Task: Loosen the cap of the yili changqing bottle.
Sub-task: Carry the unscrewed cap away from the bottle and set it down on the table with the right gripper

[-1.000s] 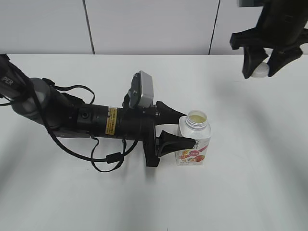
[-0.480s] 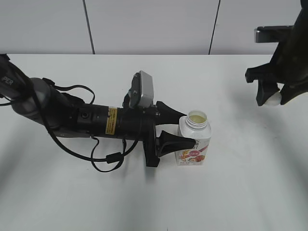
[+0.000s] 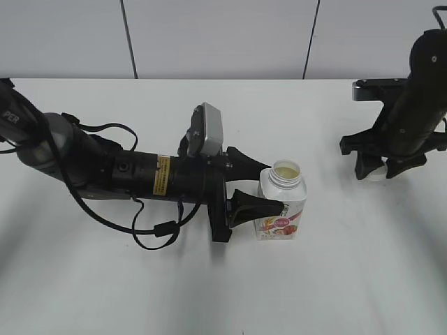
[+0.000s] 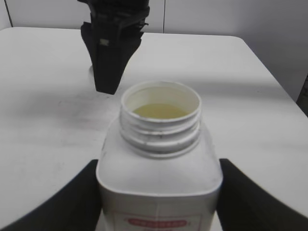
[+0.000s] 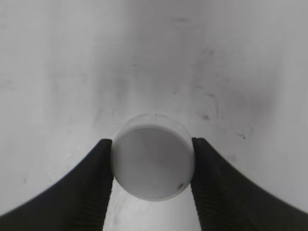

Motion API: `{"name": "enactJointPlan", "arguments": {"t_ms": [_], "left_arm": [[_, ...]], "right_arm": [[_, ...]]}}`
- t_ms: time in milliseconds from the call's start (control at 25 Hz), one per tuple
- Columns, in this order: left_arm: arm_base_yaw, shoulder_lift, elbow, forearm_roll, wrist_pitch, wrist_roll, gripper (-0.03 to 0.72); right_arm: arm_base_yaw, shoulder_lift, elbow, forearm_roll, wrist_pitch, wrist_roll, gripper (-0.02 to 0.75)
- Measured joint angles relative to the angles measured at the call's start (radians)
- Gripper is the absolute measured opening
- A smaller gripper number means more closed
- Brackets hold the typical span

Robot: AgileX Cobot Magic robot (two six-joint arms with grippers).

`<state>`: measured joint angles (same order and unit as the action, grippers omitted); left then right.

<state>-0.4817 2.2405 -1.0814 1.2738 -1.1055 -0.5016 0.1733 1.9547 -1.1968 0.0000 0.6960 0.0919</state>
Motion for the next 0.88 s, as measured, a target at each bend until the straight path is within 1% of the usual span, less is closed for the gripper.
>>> {"name": "enactJointPlan", "arguments": {"t_ms": [200, 440, 520, 680, 760, 880], "left_arm": [[0.0, 0.0, 0.0, 0.001, 0.0, 0.0, 0.43], [0.0, 0.0, 0.0, 0.001, 0.0, 0.0, 0.43], [0.0, 0.0, 0.0, 0.001, 0.0, 0.0, 0.43], [0.0, 0.0, 0.0, 0.001, 0.0, 0.0, 0.43], [0.0, 0.0, 0.0, 0.001, 0.0, 0.0, 0.43], [0.0, 0.0, 0.0, 0.001, 0.0, 0.0, 0.43]], "right_arm": [[0.0, 0.04, 0.003, 0.0, -0.039, 0.0, 0.392], [0.0, 0.04, 0.003, 0.0, -0.05, 0.001, 0.394], [0.0, 0.04, 0.003, 0.013, -0.049, 0.001, 0.427], [0.0, 0.04, 0.003, 0.028, -0.049, 0.001, 0.555], [0.0, 0.04, 0.003, 0.031, -0.049, 0.001, 0.577], [0.0, 0.04, 0.003, 0.032, -0.049, 0.0, 0.582]]}}
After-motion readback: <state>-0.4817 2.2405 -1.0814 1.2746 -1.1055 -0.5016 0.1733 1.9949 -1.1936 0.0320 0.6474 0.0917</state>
